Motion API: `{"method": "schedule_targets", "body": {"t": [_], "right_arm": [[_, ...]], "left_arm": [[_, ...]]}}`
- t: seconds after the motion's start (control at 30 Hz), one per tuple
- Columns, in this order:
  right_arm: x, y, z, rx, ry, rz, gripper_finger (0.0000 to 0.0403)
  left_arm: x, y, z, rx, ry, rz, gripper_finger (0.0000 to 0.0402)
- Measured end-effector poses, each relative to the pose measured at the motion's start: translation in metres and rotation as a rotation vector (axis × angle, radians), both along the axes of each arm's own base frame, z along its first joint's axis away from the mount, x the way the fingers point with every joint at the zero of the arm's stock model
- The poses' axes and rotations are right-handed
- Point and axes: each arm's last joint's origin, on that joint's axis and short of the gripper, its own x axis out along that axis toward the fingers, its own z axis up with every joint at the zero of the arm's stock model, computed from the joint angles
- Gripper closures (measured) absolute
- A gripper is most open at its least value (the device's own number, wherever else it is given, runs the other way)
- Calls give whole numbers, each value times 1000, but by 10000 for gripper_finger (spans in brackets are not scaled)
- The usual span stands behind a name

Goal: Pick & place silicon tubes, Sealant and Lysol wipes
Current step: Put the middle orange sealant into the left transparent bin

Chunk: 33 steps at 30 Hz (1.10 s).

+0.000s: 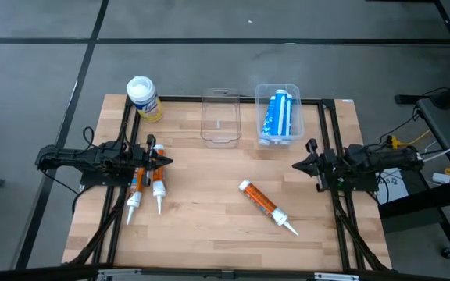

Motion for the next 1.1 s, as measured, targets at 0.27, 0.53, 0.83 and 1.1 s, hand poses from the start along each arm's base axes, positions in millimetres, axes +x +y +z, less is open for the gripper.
{"method": "schedule_targets", "body": {"t": [0.27,0.53,0.83,1.1], "right_arm": [[1,5,-6,-15,-37,163,399],[1,6,-11,0,24,195,400],[2,6,-16,-4,72,195,399],[3,3,-17,31,95,94,380]], "left_arm": [[0,0,0,0,0,0,392],[0,0,0,0,0,0,394],[0,0,0,0,0,0,390],[0,0,0,0,0,0,393]]}}
